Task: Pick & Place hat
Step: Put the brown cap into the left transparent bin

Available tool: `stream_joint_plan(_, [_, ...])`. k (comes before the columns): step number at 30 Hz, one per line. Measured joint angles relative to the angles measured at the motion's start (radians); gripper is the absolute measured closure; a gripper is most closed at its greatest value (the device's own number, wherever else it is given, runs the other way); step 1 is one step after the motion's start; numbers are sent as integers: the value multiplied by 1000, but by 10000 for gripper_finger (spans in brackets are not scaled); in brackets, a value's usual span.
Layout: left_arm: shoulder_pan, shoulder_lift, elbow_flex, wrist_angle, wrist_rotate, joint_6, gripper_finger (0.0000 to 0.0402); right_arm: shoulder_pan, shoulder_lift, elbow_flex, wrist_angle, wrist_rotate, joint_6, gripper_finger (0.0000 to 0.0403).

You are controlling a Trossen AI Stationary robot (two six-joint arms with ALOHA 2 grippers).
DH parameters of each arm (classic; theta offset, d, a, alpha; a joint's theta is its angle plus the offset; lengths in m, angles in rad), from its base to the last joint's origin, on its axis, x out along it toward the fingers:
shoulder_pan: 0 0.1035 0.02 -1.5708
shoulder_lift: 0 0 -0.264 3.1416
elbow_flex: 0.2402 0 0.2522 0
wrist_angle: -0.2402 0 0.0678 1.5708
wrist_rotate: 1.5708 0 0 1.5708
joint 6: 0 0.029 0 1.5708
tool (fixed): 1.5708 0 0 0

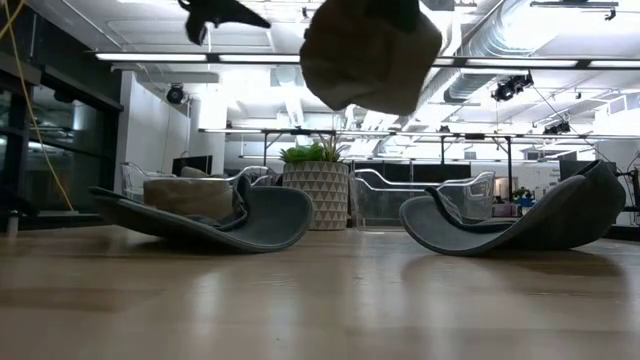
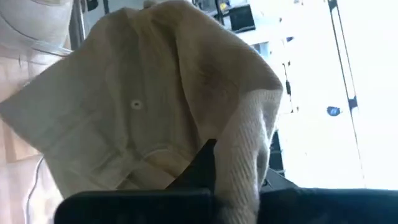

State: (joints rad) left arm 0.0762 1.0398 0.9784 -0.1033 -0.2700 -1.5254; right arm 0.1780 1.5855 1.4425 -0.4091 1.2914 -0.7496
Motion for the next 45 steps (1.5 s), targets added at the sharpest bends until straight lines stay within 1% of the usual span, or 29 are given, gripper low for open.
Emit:
stream_joint_plan(6, [39,43,0,119,-1,-117,172,0,0,0,94,-17,-156,402])
stream_joint_plan(10, [69,54,0,142,0,-206,172,0,0,0,127,-33,-212,402])
stream_joint_plan(12, [82,78,2,167,29,-243,172,0,0,0,135,-34,-237,402])
stream_joint_plan(14, [95,91,-2,157,73,-276,172,0,0,0,153,-36,-266,402])
stream_joint_plan(16, [103,106,0,193,106,-314,172,0,0,0,178,-50,-292,402])
stream_joint_plan(19, [101,135,1,219,126,-352,172,0,0,0,207,-70,-331,402])
stream_joint_plan(22, [101,177,0,285,126,-365,172,-1,0,0,215,-70,-340,402])
stream_joint_plan(26, [101,197,0,329,128,-381,172,-2,0,0,227,-70,-357,402])
stream_joint_plan(31, [101,248,-1,352,82,-428,172,-2,0,-1,245,-69,-384,402])
stream_joint_plan(40, [114,304,0,518,50,-481,172,-2,0,-1,250,-75,-385,402])
stream_joint_plan(45, [128,307,0,524,57,-518,180,-1,0,-1,250,-78,-386,402])
